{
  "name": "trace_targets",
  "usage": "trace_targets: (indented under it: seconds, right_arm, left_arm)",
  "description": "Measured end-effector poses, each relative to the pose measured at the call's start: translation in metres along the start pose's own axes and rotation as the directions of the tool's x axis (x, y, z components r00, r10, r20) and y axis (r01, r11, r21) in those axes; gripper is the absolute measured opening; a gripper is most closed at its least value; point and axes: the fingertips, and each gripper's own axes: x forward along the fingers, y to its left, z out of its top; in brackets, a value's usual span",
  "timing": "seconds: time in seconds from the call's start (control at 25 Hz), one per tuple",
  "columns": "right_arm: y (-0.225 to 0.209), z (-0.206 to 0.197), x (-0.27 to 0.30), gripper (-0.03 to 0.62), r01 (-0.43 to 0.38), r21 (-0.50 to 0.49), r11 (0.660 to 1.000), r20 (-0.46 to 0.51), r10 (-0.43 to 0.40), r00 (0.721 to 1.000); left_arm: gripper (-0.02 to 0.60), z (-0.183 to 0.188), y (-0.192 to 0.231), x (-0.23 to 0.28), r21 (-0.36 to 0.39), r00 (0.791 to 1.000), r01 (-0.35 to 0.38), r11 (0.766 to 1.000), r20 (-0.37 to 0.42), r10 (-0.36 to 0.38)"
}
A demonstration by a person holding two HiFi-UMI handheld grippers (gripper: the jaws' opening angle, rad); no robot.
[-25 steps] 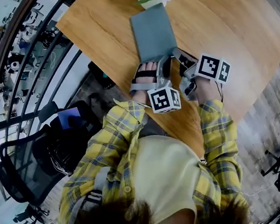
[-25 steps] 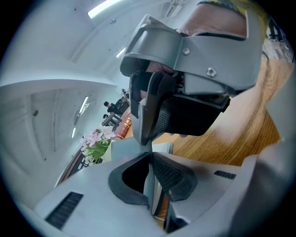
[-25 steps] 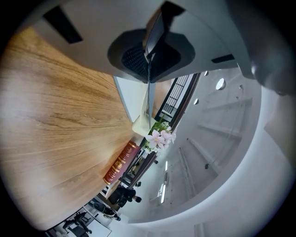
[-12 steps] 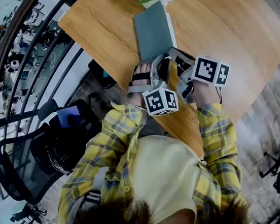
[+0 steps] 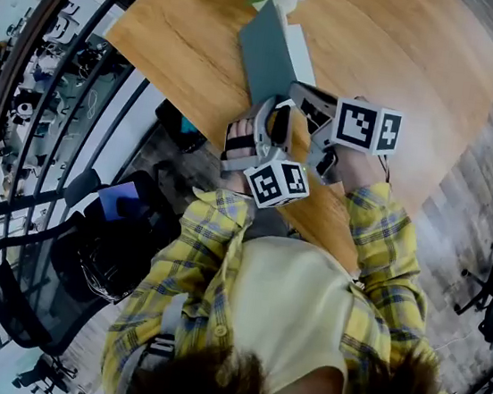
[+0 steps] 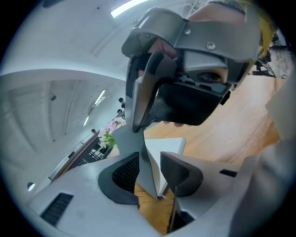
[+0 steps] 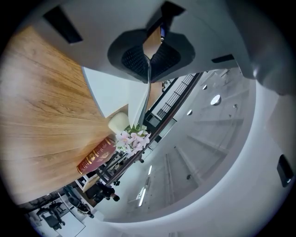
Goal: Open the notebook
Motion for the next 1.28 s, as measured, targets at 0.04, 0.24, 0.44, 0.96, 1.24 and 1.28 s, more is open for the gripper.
trace_targets:
  seconds: [0.04,0.24,0.44,0.96,1.24,1.28]
  right_arm:
    - [0.002,0.0,0.0,0.075,-0.003,-0.002,1.0,0.001,0.003,1.0]
    - [0.015,-0.003,0.004,0.075,-0.015,-0.026,1.0,-0.001,0.015,1.0]
    - [0.024,-0.003,0.008,0.075,-0.007,-0.054,0.999,-0.013,0.007,1.0]
    - [0.053,-0.009,0.027,0.077,-0.025,-0.223,0.975,-0.146,-0.008,0.989]
    - [0.076,-0.02,0.048,0.088,-0.085,-0.322,0.943,-0.22,0.013,0.975]
    - [0.078,-0.021,0.05,0.095,-0.094,-0.319,0.943,-0.223,0.021,0.975]
  left_arm:
    - [0.132,-0.003,-0.001,0.001,0.002,1.0,-0.003,1.0,-0.008,0.003]
    - [0.138,-0.005,0.008,0.002,-0.047,0.999,-0.048,0.998,-0.006,0.047]
    - [0.141,-0.011,0.011,0.006,-0.067,0.997,-0.08,0.995,-0.015,0.079]
    - [0.106,-0.02,0.038,-0.005,-0.167,0.986,-0.165,0.972,-0.042,0.16]
    - [0.067,-0.041,0.053,-0.013,-0.362,0.987,-0.159,0.919,-0.041,0.154]
    - [0.063,-0.044,0.055,-0.014,-0.376,0.987,-0.158,0.913,-0.041,0.154]
